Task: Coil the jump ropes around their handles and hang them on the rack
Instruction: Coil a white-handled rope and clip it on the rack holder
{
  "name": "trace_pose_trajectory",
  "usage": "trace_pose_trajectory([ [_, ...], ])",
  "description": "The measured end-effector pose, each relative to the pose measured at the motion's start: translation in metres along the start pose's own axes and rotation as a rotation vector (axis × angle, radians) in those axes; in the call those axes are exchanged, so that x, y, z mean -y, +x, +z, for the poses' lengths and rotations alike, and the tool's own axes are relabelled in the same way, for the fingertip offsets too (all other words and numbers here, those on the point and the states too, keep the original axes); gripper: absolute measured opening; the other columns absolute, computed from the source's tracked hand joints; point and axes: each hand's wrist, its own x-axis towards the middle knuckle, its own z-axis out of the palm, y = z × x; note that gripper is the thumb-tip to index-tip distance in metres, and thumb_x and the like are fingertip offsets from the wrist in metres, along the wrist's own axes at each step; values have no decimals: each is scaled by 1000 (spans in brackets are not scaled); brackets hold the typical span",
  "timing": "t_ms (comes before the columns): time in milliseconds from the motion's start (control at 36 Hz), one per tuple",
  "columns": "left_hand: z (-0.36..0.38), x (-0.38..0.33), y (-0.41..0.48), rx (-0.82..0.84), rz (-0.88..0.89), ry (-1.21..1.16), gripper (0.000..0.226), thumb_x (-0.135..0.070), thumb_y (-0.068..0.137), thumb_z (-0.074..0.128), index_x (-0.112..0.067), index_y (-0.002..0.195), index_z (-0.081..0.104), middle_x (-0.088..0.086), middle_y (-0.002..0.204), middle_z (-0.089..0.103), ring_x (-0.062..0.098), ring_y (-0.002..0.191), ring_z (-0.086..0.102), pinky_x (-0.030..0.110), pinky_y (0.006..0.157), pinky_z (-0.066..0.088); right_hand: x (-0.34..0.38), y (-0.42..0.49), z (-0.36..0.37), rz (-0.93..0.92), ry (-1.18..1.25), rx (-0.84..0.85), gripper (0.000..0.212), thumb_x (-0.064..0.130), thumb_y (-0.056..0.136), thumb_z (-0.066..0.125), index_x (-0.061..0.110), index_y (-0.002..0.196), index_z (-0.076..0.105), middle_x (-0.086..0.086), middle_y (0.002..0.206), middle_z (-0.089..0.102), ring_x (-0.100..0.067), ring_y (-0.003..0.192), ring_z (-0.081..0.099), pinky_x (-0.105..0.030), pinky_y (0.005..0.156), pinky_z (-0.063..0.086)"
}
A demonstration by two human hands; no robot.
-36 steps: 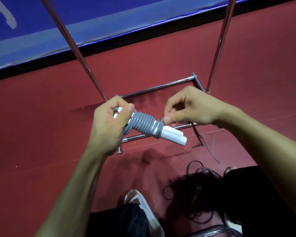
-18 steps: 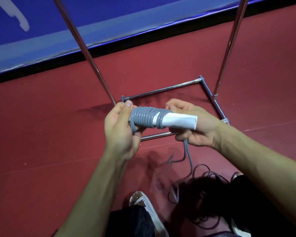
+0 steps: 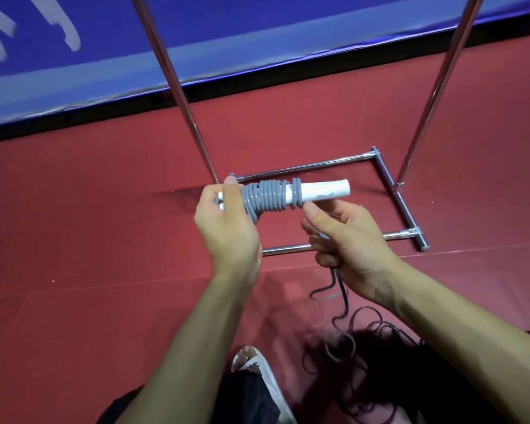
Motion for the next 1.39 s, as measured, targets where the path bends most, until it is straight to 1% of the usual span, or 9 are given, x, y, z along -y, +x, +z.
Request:
trace_pose_trajectory([
  [111, -1, -5, -7, 87, 100, 36, 25, -25, 89, 51, -15, 67, 45, -14, 49, 45, 6, 45, 40, 29, 49, 33, 4, -4, 7, -30, 28, -126, 37, 47, 58, 72, 18, 78, 62, 3, 62, 36, -6, 44, 21, -17, 38, 15],
  [389, -3, -12, -12, 179, 278, 153, 23, -20, 95, 47, -18, 72, 45, -16, 49, 49, -1, 44, 40, 22, 46, 33, 8, -11, 9, -139, -24, -197, 31, 38, 67, 78, 14, 75, 59, -10, 69, 23, -10, 47, 18, -21, 44, 16],
  [472, -5, -13, -11, 195, 273, 149, 22, -22, 95, 48, -18, 73, 46, -16, 52, 50, 0, 44, 40, 21, 45, 33, 8, -12, 9, -173, -43, -194, 20, 33, 70, 74, 18, 63, 62, 7, 55, 29, -9, 46, 19, -21, 43, 18],
  [722, -6, -14, -13, 300, 187, 119, 21, -26, 92, 51, -18, 74, 43, -8, 59, 42, 7, 46, 33, 19, 43, 32, 10, -12, 7, -124, -26, -125, 31, 37, 75, 74, 18, 61, 54, -3, 59, 33, -8, 43, 22, -19, 43, 19],
  [861, -10, -15, -7, 302, 245, 158, 23, -36, 89, 55, -24, 72, 46, -1, 61, 41, 14, 50, 34, 25, 46, 32, 16, -12, 6, -43, -102, -108, 46, 47, 73, 65, 4, 61, 55, -17, 73, 34, -13, 46, 18, -23, 45, 14],
  [917, -12, -14, -8, 289, 292, 228, 22, -29, 92, 54, -25, 72, 45, 0, 61, 42, 16, 53, 37, 30, 50, 33, 15, -12, 7, 16, -106, -118, 63, 47, 80, 63, -15, 76, 60, -16, 66, 36, -11, 42, 21, -22, 44, 16],
  [972, -14, -14, -9, 276, 357, 308, 24, -23, 94, 53, -28, 72, 45, -5, 63, 44, 14, 56, 40, 31, 53, 35, 15, -13, 7, 77, -110, -123, 54, 40, 91, 60, -13, 82, 62, -7, 52, 39, -8, 38, 24, -18, 39, 19],
  [1222, -24, -17, -5, 354, 535, 496, 24, -14, 91, 57, -26, 73, 45, -17, 59, 52, 2, 51, 46, 16, 51, 35, 35, -14, -7, 216, -411, -16, 29, 22, 89, 70, -4, 75, 67, 1, 45, 41, -8, 38, 24, -17, 38, 19],
  [1389, -32, -15, 1, 437, 587, 614, 18, -12, 89, 58, -9, 74, 49, -1, 56, 49, 21, 54, 44, 31, 49, 35, 52, -18, -28, -77, -1202, 6, 20, 26, 79, 78, 17, 66, 67, -2, 59, 65, -13, 51, 50, -24, 51, 37],
])
